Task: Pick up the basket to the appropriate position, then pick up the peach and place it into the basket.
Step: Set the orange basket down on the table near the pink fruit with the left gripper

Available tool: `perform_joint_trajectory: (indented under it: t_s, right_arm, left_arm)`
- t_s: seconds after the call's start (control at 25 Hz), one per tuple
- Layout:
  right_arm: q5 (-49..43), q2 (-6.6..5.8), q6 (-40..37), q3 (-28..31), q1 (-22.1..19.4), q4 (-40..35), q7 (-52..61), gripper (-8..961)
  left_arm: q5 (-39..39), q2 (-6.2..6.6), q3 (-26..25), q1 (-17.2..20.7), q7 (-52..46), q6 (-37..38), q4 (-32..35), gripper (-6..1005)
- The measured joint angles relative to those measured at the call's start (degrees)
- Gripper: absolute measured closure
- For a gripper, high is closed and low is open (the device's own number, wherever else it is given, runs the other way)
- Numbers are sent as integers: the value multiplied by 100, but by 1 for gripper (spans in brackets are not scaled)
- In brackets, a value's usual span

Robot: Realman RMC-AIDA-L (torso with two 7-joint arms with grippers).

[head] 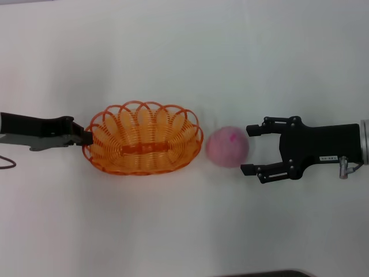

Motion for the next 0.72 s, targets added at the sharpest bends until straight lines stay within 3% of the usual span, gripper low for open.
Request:
perform_joint_trajectory:
  t_s: [0.72]
  right_arm:
    - [-9, 0, 9, -2, -3, 15, 1, 54]
  left_arm:
    - [-171, -1, 14, 95, -8, -32, -8, 907]
